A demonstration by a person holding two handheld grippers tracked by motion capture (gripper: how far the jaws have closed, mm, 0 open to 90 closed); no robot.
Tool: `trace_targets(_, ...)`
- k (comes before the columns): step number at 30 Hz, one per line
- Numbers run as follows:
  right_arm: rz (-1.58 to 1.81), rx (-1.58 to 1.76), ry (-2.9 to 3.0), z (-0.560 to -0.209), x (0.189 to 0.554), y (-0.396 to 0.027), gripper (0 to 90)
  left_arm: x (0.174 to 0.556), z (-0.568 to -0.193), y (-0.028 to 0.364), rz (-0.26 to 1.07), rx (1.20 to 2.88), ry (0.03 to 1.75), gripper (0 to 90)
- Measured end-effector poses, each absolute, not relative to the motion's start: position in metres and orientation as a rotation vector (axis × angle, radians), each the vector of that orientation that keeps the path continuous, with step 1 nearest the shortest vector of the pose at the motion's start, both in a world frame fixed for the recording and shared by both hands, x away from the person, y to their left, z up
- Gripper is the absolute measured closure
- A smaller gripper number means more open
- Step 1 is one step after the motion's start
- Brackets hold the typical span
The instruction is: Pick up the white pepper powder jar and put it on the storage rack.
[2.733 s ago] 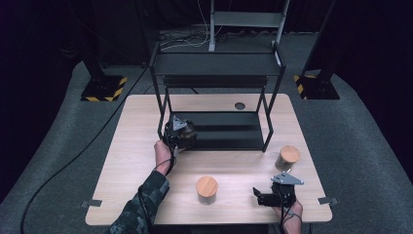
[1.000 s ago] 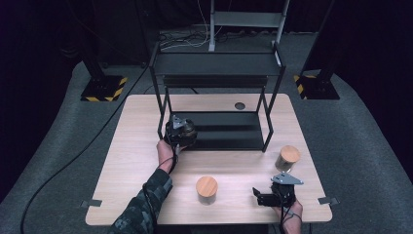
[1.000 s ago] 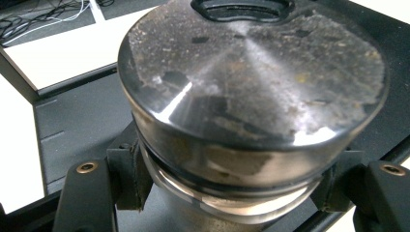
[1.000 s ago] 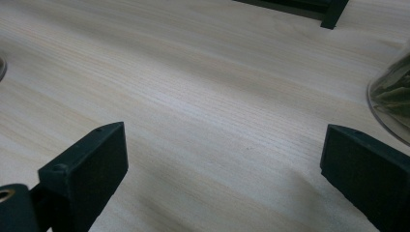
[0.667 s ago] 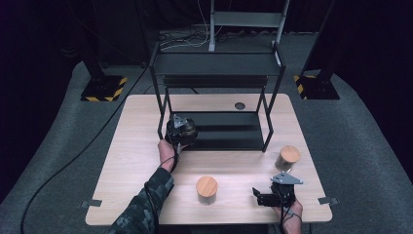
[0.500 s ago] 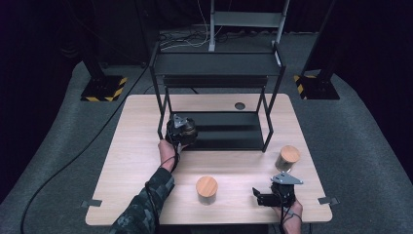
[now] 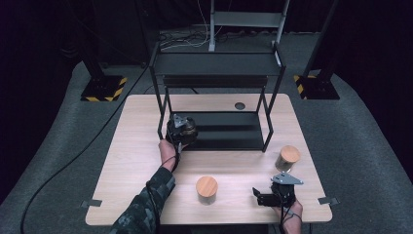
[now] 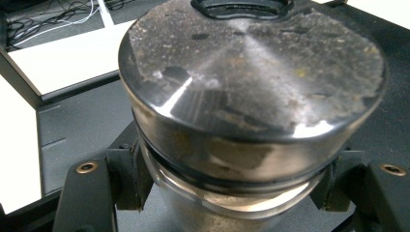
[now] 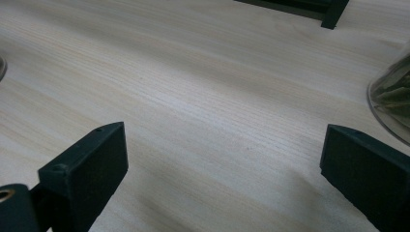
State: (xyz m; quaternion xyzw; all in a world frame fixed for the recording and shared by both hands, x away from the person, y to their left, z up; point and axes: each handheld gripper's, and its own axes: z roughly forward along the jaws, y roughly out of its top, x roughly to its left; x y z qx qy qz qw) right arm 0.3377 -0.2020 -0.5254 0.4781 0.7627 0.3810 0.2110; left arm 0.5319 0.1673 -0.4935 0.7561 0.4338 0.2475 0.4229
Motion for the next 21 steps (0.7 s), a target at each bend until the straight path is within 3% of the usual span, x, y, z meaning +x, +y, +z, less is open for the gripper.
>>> trace_targets(15, 1.059, 1.329, 2.119, -0.5253, 0.3377, -0.2021, 1.8, 0.5311, -0.4915, 0.1675, 0.609, 1.921, 1.083, 29.6)
trace_targets(21, 1.059, 1.329, 2.119, -0.5253, 0.3377, -0.2021, 1.8, 0.5305, -0.4916, 0.1686, 0.538, 1.972, 1.141, 10.8)
